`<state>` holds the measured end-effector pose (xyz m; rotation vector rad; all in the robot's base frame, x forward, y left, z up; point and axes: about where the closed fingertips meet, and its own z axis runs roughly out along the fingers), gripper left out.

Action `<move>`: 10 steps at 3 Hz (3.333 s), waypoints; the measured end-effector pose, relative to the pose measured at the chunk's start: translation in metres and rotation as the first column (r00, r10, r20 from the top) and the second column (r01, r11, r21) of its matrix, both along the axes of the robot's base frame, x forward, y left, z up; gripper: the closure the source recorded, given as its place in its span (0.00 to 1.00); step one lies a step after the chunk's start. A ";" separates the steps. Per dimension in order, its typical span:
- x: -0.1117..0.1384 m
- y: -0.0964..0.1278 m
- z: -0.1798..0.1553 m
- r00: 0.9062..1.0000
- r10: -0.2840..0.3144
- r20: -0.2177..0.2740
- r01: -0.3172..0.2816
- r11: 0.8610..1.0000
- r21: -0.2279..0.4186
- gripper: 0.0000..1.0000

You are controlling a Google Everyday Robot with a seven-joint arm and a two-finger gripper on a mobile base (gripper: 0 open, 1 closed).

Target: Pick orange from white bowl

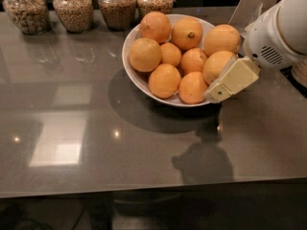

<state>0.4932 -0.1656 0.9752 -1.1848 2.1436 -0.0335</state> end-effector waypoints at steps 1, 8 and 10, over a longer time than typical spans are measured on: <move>0.004 0.001 -0.013 0.998 -0.052 0.022 0.051 0.998 0.048 0.00; 0.054 -0.012 -0.050 0.982 -0.173 0.075 0.168 0.983 0.070 0.77; 0.042 -0.007 -0.004 0.991 -0.106 0.082 0.097 0.990 0.106 1.00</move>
Offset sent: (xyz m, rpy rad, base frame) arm 0.0244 -0.0094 -0.0351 0.0963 -0.0788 -0.1514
